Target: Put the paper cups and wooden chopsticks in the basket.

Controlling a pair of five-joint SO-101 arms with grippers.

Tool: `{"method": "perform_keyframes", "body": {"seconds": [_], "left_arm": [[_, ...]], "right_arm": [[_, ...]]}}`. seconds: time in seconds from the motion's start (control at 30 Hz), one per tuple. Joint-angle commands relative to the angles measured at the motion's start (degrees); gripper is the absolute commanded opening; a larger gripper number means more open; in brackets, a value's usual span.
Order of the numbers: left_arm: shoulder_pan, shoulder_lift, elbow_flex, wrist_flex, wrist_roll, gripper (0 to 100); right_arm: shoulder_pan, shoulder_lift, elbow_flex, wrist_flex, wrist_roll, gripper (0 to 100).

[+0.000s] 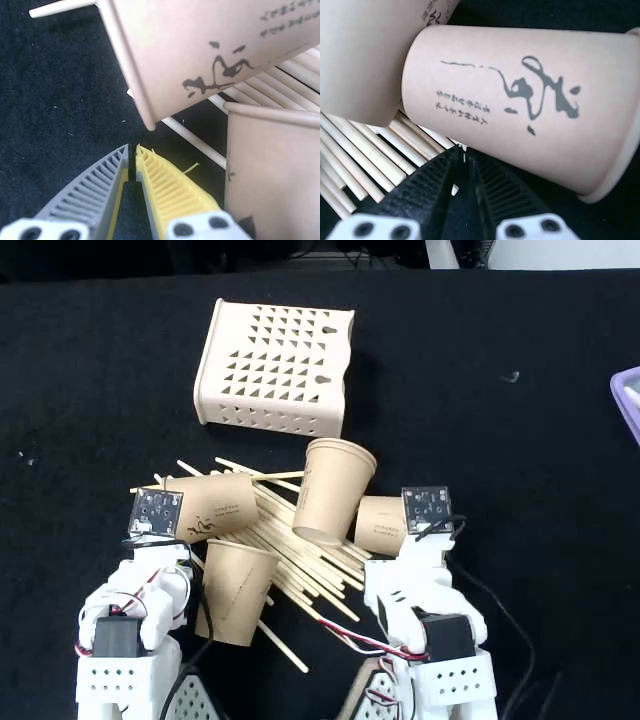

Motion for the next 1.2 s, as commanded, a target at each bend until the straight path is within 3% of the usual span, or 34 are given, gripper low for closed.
{"method": "perform_keyframes", "body": {"seconds": [0.0, 1.17], "left_arm": [[0.6, -0.2, 1.4, 0.2, -0.5, 3], [0.2, -0.2, 1.4, 0.0, -0.9, 3]], "right_arm": [[-0.9, -3.2, 0.0, 0.2, -0.4, 2.2], [-1.1, -3.2, 0.0, 0.2, -0.4, 2.2]]}}
